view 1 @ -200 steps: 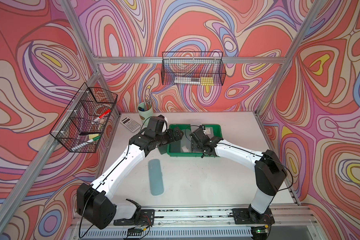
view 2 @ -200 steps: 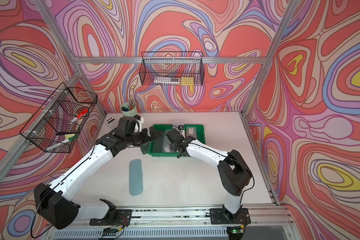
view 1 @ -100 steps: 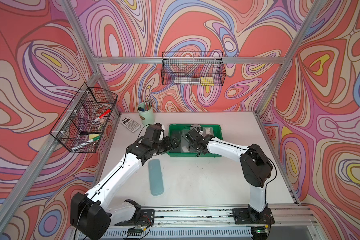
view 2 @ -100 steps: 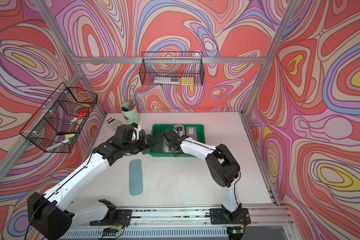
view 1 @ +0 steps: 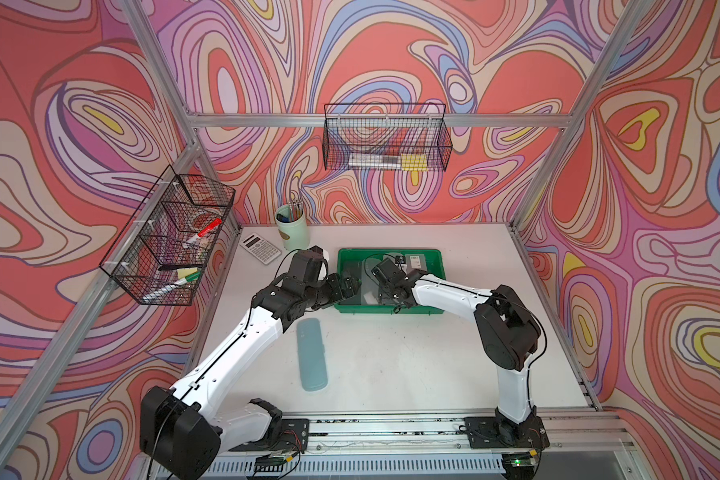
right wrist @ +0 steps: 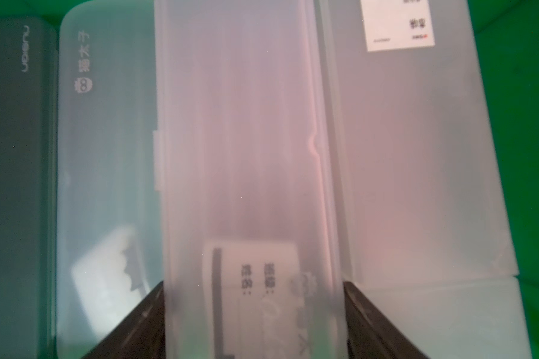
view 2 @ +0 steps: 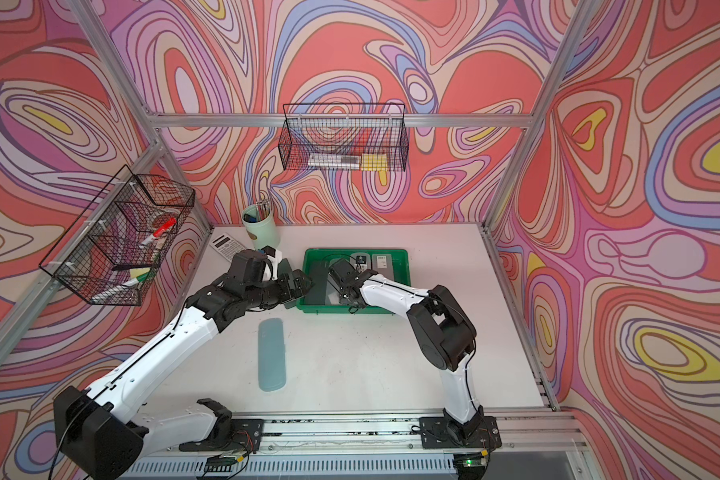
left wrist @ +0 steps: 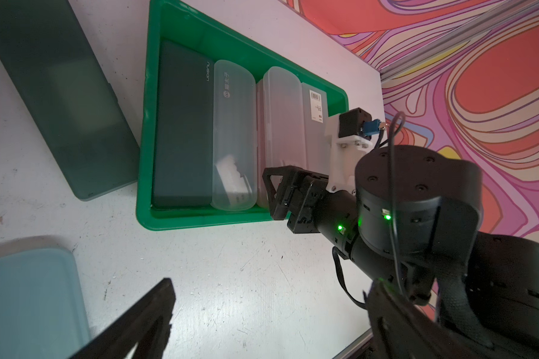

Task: Put the pencil case into the storage box
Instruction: Place the pencil case at the storage box, then pick up the pencil case from the center of the board.

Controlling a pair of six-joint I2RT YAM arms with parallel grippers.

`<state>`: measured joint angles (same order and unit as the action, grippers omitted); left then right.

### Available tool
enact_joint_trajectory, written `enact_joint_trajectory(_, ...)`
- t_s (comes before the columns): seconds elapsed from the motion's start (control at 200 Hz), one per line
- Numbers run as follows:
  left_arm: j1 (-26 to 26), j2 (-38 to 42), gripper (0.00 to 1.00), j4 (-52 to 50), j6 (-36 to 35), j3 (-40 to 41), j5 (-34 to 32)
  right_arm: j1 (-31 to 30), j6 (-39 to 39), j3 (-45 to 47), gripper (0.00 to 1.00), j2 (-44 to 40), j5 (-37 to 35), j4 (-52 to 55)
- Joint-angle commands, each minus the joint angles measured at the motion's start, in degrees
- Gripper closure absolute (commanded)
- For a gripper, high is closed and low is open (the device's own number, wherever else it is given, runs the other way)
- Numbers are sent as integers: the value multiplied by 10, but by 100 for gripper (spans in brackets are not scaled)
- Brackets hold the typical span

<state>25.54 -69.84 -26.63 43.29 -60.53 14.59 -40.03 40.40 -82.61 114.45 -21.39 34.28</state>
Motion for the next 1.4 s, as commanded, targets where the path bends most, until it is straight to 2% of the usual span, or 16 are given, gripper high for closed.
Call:
enact_joint_trajectory(0.0,2,6,1,-10,-14,15,-13,4,10,-13,14,-3,0,-7)
enact_joint_trajectory(0.135,1,20,1,-23,-20,35,-32,4,8,-16,9,-28,4,-3)
enact_joint_trajectory(0.341,-6,52,1,-68,-27,79,-67,3,-3,5,8,-97,13,-1)
enact_joint_trajectory(0.666,-8,112,1,-110,32,199,-88,-8,-4,127,7,-228,79,-63)
enact_joint_trajectory(0.771,-8,146,1,-150,46,228,-122,-30,-1,156,7,-255,78,-57)
enact_joint_trajectory(0.966,-4,214,1,-253,70,242,-233,-74,22,228,7,-299,81,-85)
enact_joint_trajectory(1.227,-4,202,1,-248,87,260,-251,-126,47,306,6,-329,85,-131)
enact_joint_trajectory(1.392,-3,177,1,-208,98,296,-220,-151,50,335,6,-344,75,-143)
